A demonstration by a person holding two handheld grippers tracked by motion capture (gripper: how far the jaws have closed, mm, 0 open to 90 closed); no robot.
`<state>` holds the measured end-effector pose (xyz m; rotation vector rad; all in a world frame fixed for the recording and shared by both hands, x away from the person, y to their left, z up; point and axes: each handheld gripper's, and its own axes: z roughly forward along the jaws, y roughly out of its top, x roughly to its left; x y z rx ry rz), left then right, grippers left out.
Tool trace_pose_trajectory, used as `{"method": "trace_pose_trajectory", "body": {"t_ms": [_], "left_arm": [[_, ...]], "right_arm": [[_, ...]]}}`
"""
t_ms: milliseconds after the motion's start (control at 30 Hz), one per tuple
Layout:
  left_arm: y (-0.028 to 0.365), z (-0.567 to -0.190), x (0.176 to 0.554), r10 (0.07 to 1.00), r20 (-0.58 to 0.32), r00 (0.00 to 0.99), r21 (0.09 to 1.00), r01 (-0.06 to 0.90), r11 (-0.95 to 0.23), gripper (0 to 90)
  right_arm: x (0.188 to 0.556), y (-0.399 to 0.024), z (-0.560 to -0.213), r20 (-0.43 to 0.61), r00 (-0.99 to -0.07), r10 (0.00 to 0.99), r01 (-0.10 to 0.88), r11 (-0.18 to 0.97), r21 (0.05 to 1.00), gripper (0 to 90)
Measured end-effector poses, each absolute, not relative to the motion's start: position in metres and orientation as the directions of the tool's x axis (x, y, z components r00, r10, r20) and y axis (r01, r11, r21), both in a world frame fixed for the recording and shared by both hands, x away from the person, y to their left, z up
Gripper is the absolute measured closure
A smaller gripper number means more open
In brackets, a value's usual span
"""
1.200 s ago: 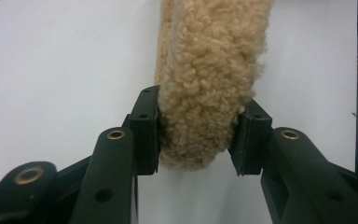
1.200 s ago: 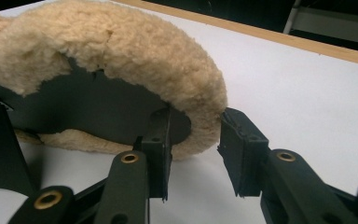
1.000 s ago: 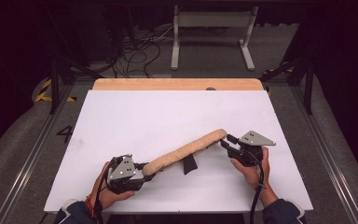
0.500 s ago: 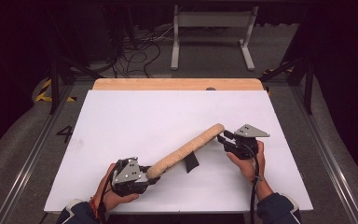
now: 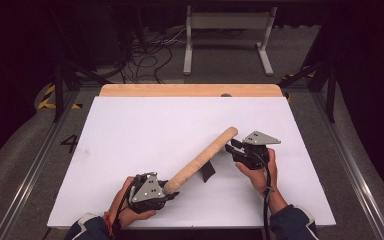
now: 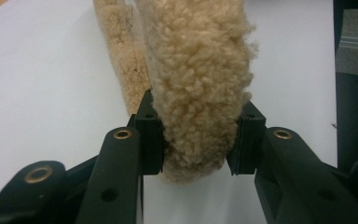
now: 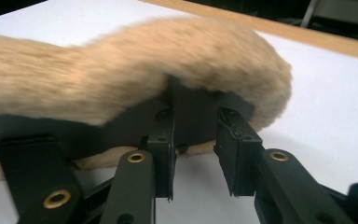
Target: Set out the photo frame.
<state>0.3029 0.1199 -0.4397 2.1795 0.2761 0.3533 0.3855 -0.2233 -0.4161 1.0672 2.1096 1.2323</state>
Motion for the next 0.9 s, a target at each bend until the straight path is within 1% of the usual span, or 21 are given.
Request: {"method": "trace_pose_trajectory", "body": {"t_ms": [67, 300, 467, 600, 800, 900], "left_arm": [[0.118, -0.440, 0.303, 0.317, 0.146, 0.937, 0.808, 0.072, -0.585, 64.0], [0.110, -0.440, 0.304, 0.306, 0.155, 0.939, 0.810, 0.056, -0.583, 63.9], [0.104, -0.441, 0.304, 0.294, 0.153, 0.944, 0.807, 0.052, -0.589, 64.1], [0.099, -0.441, 0.305, 0.285, 0.155, 0.946, 0.808, 0.045, -0.587, 64.2], [0.094, -0.441, 0.305, 0.287, 0.162, 0.944, 0.804, 0.042, -0.593, 63.1], [0.092, -0.442, 0.305, 0.292, 0.152, 0.944, 0.808, 0.052, -0.587, 62.7]], "right_arm": [[0.382, -0.222, -0.413, -0.020, -0.598, 0.801, 0.373, 0.300, 0.878, 67.7], [0.380, -0.225, -0.409, 0.045, -0.604, 0.795, 0.399, 0.253, 0.881, 67.3], [0.381, -0.223, -0.407, 0.045, -0.605, 0.795, 0.406, 0.259, 0.877, 67.3], [0.382, -0.223, -0.404, 0.065, -0.600, 0.798, 0.419, 0.244, 0.874, 67.6], [0.382, -0.220, -0.401, 0.057, -0.589, 0.806, 0.425, 0.249, 0.870, 68.5], [0.384, -0.218, -0.401, 0.058, -0.588, 0.807, 0.428, 0.250, 0.869, 69.4]]}}
